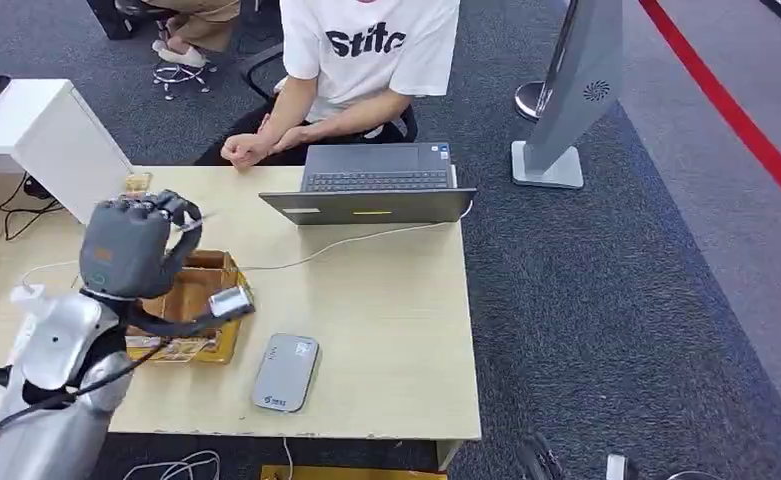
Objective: Pass the card to the sensor for recognition and then transmit it.
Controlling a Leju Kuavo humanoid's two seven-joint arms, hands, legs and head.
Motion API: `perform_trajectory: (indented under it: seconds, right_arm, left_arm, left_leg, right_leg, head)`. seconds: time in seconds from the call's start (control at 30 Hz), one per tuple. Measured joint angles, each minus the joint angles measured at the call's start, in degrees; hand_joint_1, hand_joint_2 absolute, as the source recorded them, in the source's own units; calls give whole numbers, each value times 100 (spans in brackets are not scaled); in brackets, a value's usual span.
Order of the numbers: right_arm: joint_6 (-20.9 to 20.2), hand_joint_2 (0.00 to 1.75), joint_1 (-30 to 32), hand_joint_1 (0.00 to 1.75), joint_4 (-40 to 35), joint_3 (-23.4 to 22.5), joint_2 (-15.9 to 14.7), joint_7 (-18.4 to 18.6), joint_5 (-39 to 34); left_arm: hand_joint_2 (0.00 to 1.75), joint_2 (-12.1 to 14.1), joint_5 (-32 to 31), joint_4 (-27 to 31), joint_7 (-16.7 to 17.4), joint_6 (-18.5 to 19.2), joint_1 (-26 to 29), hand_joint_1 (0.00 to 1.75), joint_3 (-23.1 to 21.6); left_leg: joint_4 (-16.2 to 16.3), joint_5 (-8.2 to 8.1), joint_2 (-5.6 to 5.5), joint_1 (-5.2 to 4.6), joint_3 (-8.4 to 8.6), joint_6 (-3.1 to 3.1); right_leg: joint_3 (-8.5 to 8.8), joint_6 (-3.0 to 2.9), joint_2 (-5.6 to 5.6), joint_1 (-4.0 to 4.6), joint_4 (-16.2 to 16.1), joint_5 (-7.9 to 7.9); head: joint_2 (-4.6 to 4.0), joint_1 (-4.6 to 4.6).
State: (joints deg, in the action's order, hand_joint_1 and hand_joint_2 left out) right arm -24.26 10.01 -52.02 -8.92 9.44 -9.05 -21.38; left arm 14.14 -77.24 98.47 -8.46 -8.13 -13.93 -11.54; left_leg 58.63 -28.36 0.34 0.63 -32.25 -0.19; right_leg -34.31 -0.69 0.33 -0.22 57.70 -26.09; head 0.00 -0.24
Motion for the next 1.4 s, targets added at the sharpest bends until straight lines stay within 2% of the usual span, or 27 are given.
perform_trajectory:
  seconds: [0.17, 0.27, 0.4, 0.47, 0.77, 1.03, 1.2, 1.4]
  right_arm:
    - [-52, 175, 8, 0, 24, -79, 0, -11, 59]
    - [-131, 175, 2, 0, 50, -160, -4, -11, 109]
    - [-184, 175, -29, 0, 96, -245, -4, -15, 208]
    - [-216, 175, -38, 0, 105, -289, -4, -11, 269]
    - [-308, 175, -123, 0, 170, -361, -4, 44, 378]
    - [-310, 175, -131, 0, 179, -361, -4, 44, 378]
    - [-319, 175, -264, 0, 345, -361, -4, 31, 378]
    - [-319, 175, -269, 0, 385, -361, -4, 28, 378]
  left_arm:
    - [175, 85, 494, 424, -273, 437, 663, 175, -424]
    - [175, 338, 789, 461, -418, 507, 1051, 175, -888]
    - [175, 604, 1043, 461, -439, 536, 1333, 175, -1257]
    - [175, 697, 1158, 461, -437, 713, 1400, 175, -1368]
    - [175, 809, 1316, 131, -348, 1350, 1558, 175, -1615]
    - [175, 809, 1320, 94, -339, 1387, 1573, 175, -1619]
    - [175, 815, 1340, -556, -284, 1519, 1664, 175, -1766]
    - [175, 815, 1346, -639, -282, 1519, 1664, 175, -1785]
  left_leg:
    - [0, -7, 0, 0, 1, 2]
    - [0, -7, 1, 1, 0, 2]
    - [-1, -7, -1, 2, 0, 2]
    - [-1, -6, -1, 3, -2, 2]
    - [-1, -6, -3, 2, -1, 3]
    - [-1, -6, -3, 2, -1, 3]
    - [-1, -6, -5, 2, -1, 3]
    - [-1, -6, -5, 2, -1, 3]
  right_leg:
    - [0, 2, 0, -1, 0, -3]
    - [0, 0, 0, 0, 0, -4]
    - [0, -1, -3, 1, 0, -5]
    - [0, -2, -5, 2, 0, -5]
    - [5, -1, -10, 1, 0, -5]
    - [4, -1, -10, 1, 0, -5]
    - [3, -1, -12, 1, 0, -5]
    - [4, -1, -12, 1, 0, -5]
  head:
    - [0, 4]
    - [0, 4]
    - [-2, 0]
    - [0, -2]
    - [-2, 0]
    - [0, 0]
    - [0, 0]
    - [0, -2]
